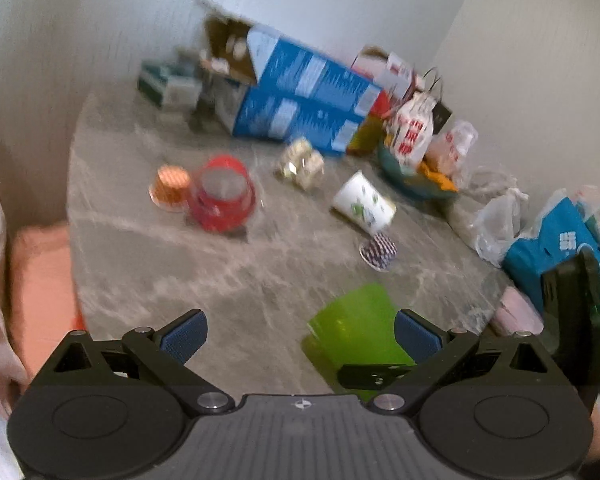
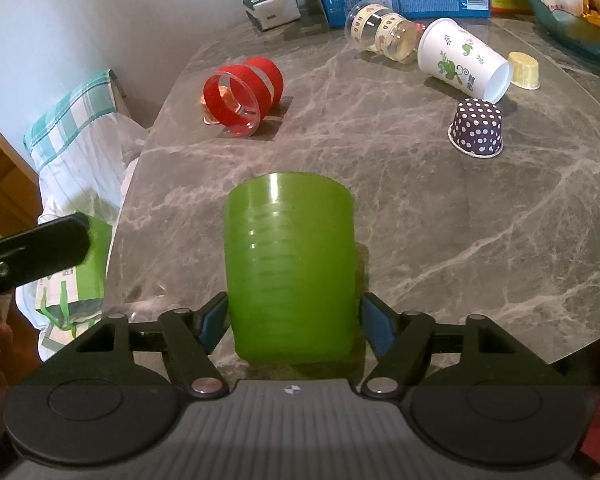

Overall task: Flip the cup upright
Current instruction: 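Close the left gripper on the green cup while the right gripper holds it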

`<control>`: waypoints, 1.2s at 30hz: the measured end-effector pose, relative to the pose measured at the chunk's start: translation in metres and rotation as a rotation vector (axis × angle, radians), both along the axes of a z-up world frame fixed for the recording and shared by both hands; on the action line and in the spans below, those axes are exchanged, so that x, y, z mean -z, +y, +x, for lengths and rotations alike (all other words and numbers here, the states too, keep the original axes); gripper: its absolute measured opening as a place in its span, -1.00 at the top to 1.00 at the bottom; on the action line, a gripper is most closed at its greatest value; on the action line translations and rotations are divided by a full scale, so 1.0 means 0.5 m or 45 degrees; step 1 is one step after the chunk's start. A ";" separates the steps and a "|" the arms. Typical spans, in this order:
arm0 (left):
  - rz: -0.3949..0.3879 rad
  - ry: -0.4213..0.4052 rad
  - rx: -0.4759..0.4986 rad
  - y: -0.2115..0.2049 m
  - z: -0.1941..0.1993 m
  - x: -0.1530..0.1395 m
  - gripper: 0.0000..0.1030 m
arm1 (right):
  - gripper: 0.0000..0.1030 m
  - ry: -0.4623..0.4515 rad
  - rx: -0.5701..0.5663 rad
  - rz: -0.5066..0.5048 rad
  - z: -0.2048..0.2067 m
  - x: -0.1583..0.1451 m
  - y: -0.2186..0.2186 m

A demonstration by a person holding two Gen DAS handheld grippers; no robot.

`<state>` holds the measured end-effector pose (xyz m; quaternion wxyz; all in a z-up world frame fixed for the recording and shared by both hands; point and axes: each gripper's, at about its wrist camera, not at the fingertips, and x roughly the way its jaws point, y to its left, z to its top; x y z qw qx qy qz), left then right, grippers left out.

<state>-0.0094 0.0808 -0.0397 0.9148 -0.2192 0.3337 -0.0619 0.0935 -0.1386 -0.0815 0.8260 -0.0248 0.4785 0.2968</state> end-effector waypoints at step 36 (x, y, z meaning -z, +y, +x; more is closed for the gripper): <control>-0.003 0.514 -0.104 -0.180 0.220 0.078 -0.46 | -0.63 -0.044 -0.075 0.299 -0.027 0.013 -0.167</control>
